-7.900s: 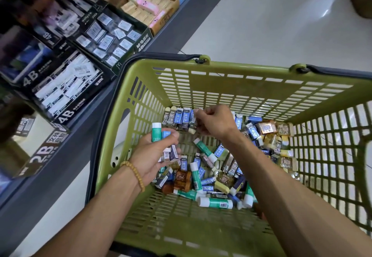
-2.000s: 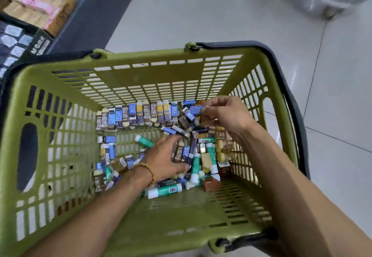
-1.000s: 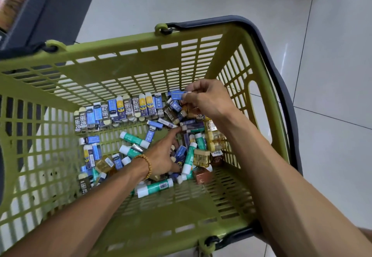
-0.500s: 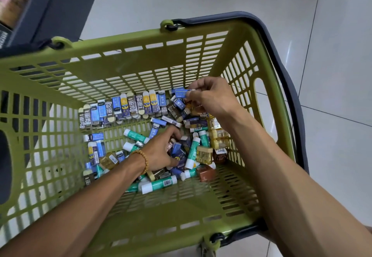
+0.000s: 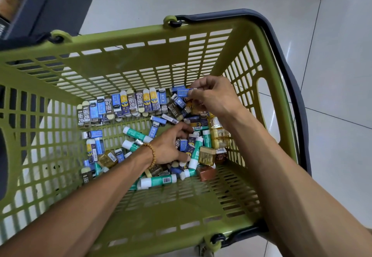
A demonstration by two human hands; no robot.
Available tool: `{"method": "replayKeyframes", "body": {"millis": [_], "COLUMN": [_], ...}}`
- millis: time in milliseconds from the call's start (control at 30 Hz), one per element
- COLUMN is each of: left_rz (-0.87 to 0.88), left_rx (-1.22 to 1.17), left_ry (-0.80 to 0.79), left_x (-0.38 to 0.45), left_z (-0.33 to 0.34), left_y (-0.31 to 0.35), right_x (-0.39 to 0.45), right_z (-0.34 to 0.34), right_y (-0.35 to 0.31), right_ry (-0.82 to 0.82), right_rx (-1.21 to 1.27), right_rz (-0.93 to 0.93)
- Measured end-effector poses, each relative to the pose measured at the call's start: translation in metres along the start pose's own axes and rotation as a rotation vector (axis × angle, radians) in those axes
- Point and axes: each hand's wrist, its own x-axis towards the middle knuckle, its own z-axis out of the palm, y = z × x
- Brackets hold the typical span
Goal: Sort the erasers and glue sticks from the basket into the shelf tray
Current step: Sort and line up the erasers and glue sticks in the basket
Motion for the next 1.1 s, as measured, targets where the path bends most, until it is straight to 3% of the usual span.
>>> {"method": "replayKeyframes", "body": {"millis": [233,467,733,900,1100], "left_rz": [-0.018,-0.023,-0.038,-0.035,-0.022], "left_rx": [-0.100,-0.557,-0.731,-0.818,-0.852], "left_ry": [0.084,0.201,0.438,0.519,0.567], "left_x": [-0.012,-0.059,-0.102,-0.111,-0.114], "left_z": [-0.013,-0.044,-0.069,-0.078,-0.083], "left_y": [-0.009,-0.004,-0.016,-0.019,-0.021], "right_x": [0.001,0.006,0.033,0.033,0.036], "right_z": [0.005,0.044,0.100,0.117,0.125], "right_y": [0.005,0.005,0.016,0.026,0.024], "right_ry": [-0.036,-0.060,0.088,0.187,0.136], "right_rx": [0.020,-0.073,-0.089,-0.438,-0.527], "right_rz": [0.021,0.010,0.009,-0.041,-0.084]}}
